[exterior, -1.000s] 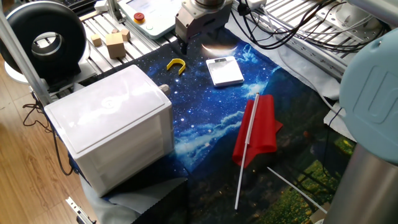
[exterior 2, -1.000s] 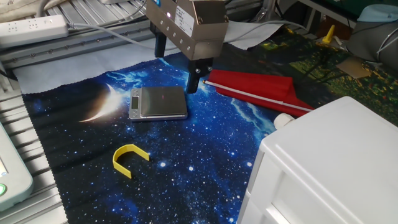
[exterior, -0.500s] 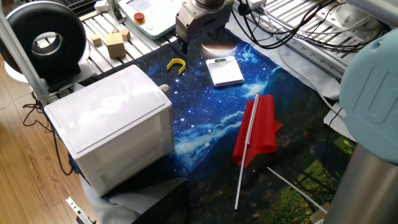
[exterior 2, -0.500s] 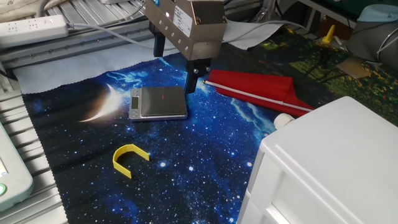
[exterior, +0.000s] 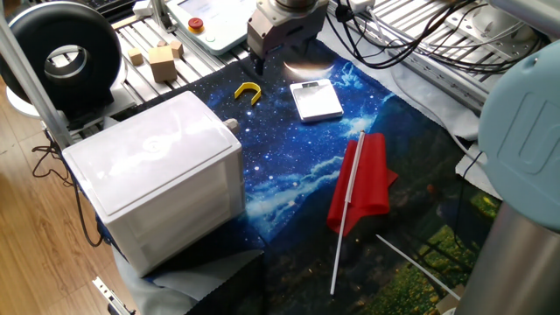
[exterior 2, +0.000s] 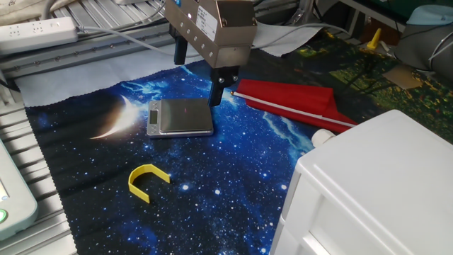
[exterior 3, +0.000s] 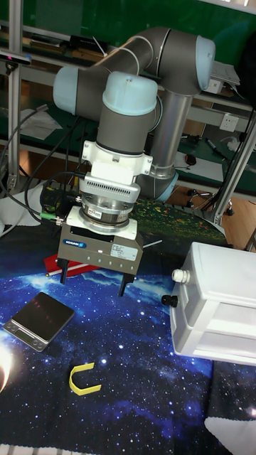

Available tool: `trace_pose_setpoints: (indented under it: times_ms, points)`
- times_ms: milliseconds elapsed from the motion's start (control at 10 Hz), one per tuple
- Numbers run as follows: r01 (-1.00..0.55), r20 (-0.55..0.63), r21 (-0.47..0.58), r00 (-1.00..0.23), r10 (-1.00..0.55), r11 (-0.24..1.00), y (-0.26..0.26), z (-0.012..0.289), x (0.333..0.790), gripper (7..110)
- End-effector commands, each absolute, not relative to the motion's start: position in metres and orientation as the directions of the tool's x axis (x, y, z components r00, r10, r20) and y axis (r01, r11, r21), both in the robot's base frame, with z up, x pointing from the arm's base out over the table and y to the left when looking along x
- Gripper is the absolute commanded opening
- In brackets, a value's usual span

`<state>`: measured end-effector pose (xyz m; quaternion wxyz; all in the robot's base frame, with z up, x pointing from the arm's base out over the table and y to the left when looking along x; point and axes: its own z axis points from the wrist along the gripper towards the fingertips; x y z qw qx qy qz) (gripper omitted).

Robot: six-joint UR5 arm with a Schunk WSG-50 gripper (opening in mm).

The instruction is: Use the gripper to push and close the drawer

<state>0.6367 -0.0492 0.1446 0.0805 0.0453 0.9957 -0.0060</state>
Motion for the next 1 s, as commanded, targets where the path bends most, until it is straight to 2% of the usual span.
trace_pose_setpoints:
  times_ms: [0,900]
  points:
    - [0.099,-0.165,0.012,-0.981,0.100,0.995,-0.0478,0.1456,0.6381,109]
    - [0.088,-0.168,0.027,-0.982,0.092,0.996,-0.0431,0.1455,0.6395,109]
